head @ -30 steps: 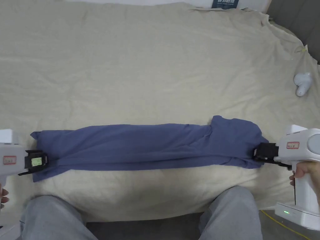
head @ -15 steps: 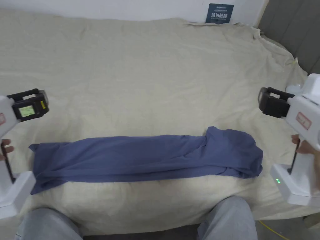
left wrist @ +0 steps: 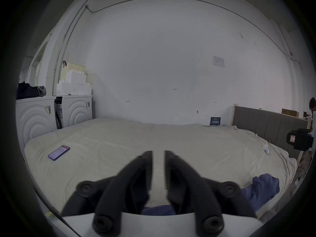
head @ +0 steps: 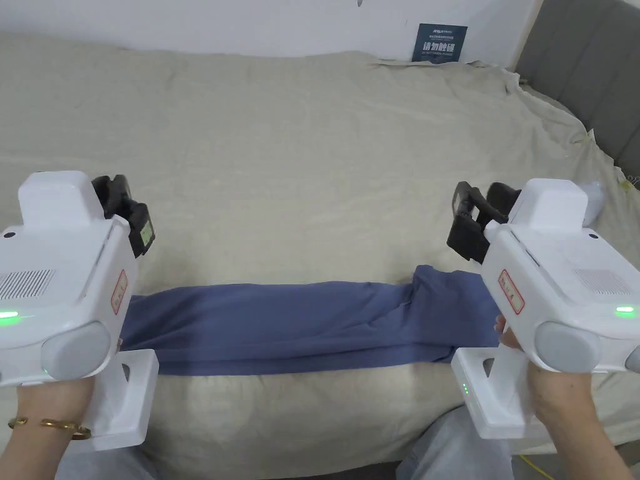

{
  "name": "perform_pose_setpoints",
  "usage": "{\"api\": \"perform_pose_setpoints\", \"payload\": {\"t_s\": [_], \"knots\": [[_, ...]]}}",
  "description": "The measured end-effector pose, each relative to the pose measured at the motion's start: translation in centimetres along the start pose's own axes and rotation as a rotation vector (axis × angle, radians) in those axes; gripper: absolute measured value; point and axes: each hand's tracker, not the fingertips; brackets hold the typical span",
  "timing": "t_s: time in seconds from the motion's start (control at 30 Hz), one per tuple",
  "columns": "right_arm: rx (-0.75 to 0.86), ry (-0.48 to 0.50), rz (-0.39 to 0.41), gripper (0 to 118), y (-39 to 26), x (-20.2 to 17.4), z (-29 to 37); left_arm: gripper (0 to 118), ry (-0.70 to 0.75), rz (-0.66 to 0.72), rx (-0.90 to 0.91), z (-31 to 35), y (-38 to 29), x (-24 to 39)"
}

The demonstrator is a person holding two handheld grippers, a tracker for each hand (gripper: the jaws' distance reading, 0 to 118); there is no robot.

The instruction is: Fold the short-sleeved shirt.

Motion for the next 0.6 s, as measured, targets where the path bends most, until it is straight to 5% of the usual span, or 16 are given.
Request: {"api": "perform_pose_setpoints", "payload": {"t_s": [0.03,0.1,0.6], "knots": [[-0.004,-0.003,-0.002,13,-0.4,0.1,-0.4,3,0.003,-0.007,-0.011,-0.1,-0.1,0.0],[-0.028,0.007,-0.007,2,-0.7,0.1,-0.7,0,-0.008,-0.009,-0.028,-0.3,-0.2,-0.1],[-0.075,0.005,-0.032,0,-1.7,-0.2,-0.8,0,0.000,-0.043,-0.102,-0.6,-1.2,-0.4]]}}
